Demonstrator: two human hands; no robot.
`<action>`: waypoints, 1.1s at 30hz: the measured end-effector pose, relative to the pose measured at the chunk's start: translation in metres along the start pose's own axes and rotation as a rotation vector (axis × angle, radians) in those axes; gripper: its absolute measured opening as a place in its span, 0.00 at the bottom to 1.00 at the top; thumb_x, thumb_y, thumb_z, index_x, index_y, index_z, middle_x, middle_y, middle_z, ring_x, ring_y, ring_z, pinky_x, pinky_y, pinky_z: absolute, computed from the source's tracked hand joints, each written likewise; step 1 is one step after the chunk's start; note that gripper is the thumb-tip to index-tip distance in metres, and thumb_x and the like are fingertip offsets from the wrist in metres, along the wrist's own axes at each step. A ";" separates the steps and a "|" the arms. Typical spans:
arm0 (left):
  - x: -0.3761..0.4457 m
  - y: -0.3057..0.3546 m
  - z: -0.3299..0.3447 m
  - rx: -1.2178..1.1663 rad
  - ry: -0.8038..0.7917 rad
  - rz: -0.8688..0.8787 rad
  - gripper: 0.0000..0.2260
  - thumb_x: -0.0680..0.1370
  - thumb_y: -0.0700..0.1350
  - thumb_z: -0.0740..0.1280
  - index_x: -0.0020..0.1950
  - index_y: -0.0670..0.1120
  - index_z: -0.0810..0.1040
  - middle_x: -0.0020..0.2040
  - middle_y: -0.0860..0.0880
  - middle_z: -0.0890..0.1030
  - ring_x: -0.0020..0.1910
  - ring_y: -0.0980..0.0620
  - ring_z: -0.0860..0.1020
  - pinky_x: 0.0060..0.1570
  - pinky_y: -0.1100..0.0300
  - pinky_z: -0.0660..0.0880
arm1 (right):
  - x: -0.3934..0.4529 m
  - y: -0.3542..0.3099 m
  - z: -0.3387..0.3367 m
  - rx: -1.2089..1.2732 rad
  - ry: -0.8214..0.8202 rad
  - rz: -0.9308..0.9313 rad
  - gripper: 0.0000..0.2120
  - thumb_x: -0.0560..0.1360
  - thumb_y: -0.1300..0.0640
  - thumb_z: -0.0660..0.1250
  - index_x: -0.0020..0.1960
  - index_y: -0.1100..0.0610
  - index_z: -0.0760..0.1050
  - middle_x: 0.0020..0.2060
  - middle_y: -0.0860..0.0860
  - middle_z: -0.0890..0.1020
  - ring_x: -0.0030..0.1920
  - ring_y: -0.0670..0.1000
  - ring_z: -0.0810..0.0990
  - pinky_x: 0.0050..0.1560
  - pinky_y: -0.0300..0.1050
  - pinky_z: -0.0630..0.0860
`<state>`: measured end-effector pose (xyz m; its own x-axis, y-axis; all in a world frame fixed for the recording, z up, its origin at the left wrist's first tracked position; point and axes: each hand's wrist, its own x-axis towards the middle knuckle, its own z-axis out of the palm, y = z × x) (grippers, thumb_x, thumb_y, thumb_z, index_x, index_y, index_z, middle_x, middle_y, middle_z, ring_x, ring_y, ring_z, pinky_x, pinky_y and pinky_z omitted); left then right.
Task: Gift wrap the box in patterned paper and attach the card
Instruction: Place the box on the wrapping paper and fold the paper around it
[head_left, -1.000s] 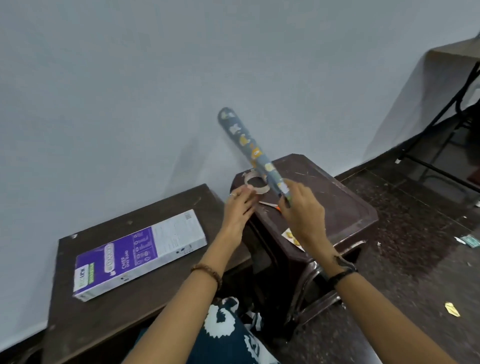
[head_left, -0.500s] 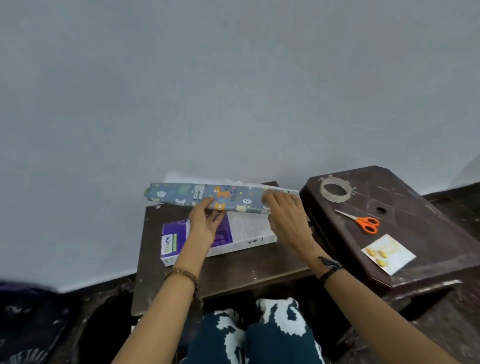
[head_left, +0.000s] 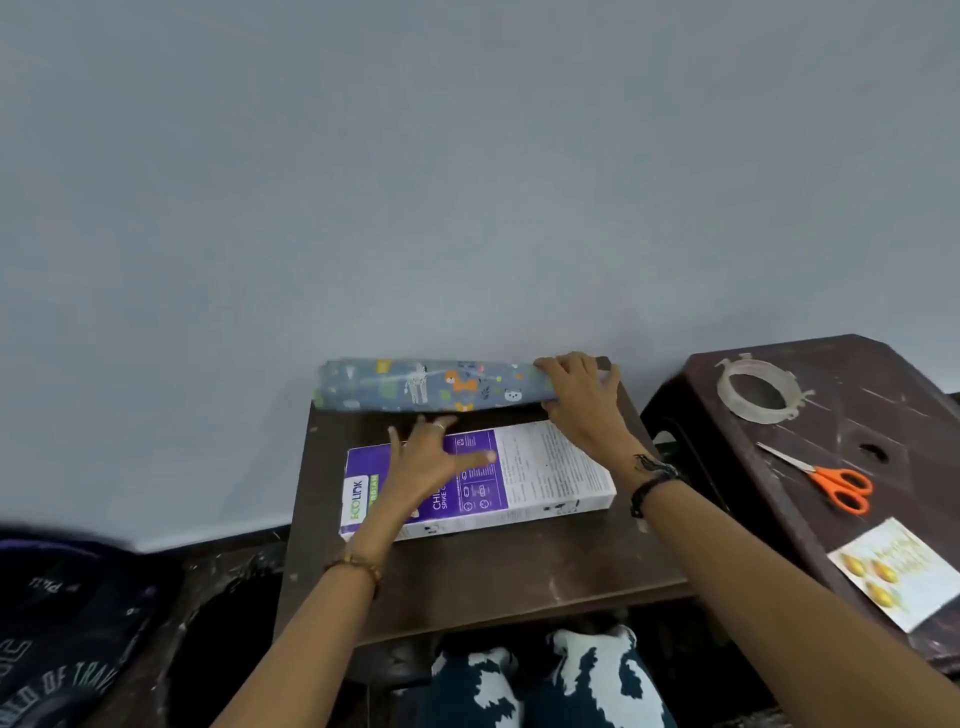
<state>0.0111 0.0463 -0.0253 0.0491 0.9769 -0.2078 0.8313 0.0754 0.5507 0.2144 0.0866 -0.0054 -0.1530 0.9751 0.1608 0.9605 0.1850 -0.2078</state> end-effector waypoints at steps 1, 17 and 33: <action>0.000 -0.004 0.002 0.179 -0.076 0.039 0.42 0.69 0.66 0.66 0.75 0.49 0.56 0.76 0.47 0.58 0.76 0.48 0.51 0.71 0.44 0.36 | 0.003 -0.001 0.003 0.003 -0.053 -0.006 0.24 0.75 0.62 0.61 0.70 0.52 0.65 0.65 0.54 0.69 0.70 0.54 0.60 0.69 0.69 0.49; -0.055 -0.011 0.015 0.508 0.140 0.410 0.52 0.61 0.75 0.62 0.75 0.51 0.45 0.70 0.48 0.53 0.73 0.49 0.48 0.62 0.27 0.35 | -0.087 0.010 0.004 0.723 0.010 0.538 0.25 0.71 0.34 0.63 0.58 0.52 0.71 0.54 0.49 0.77 0.53 0.50 0.77 0.56 0.55 0.74; -0.154 0.057 -0.005 -1.702 0.187 -0.320 0.34 0.73 0.56 0.66 0.75 0.53 0.54 0.71 0.42 0.64 0.69 0.41 0.65 0.61 0.33 0.65 | -0.173 -0.026 -0.088 1.267 0.271 0.140 0.21 0.63 0.51 0.76 0.51 0.46 0.69 0.55 0.51 0.78 0.61 0.51 0.76 0.55 0.49 0.76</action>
<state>0.0481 -0.0988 0.0422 -0.1480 0.8814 -0.4485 -0.6732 0.2424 0.6986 0.2364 -0.0979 0.0568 0.1239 0.9673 0.2214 0.0563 0.2160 -0.9748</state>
